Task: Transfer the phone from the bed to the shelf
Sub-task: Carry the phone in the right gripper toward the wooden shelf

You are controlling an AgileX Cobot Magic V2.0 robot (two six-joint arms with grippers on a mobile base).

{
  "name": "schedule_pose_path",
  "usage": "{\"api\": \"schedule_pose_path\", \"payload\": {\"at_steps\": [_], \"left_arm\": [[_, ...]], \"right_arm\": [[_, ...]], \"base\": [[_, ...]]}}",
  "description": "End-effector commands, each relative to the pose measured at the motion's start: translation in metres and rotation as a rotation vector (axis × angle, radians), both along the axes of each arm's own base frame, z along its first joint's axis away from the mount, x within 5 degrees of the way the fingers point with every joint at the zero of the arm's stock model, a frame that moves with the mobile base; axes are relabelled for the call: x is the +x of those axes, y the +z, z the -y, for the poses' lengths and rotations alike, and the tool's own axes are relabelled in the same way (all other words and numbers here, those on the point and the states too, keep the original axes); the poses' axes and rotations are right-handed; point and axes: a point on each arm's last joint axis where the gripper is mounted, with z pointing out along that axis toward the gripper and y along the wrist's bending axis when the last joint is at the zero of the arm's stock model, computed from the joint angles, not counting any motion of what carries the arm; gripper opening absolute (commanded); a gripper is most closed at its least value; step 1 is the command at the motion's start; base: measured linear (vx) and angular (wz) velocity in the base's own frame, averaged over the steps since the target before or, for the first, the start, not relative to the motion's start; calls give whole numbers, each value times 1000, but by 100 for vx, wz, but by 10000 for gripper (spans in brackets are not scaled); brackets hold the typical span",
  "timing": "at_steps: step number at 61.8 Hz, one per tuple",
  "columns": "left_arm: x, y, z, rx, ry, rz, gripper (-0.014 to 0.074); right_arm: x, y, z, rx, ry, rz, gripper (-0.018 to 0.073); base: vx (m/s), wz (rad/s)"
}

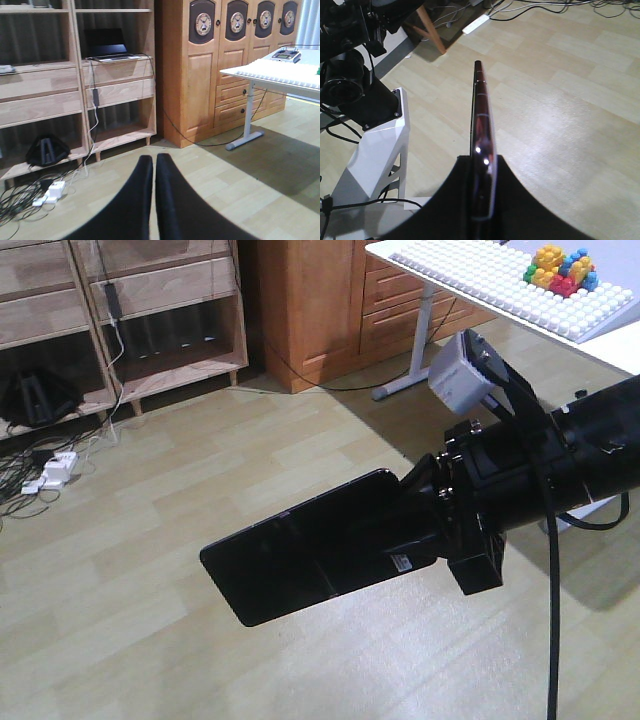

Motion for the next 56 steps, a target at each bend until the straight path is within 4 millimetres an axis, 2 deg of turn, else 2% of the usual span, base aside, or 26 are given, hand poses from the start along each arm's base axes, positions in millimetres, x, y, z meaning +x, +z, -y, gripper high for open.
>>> {"api": "schedule_pose_path", "payload": {"at_steps": [1, 56], "left_arm": [[-2, 15, 0, -17, -4, 104, 1], [-2, 15, 0, -17, -4, 104, 1]], "right_arm": [[-12, 20, -1, 83, 44, 4, -2], [-12, 20, -1, 84, 44, 4, -2]], "base": [[46, -11], [47, -1]]}}
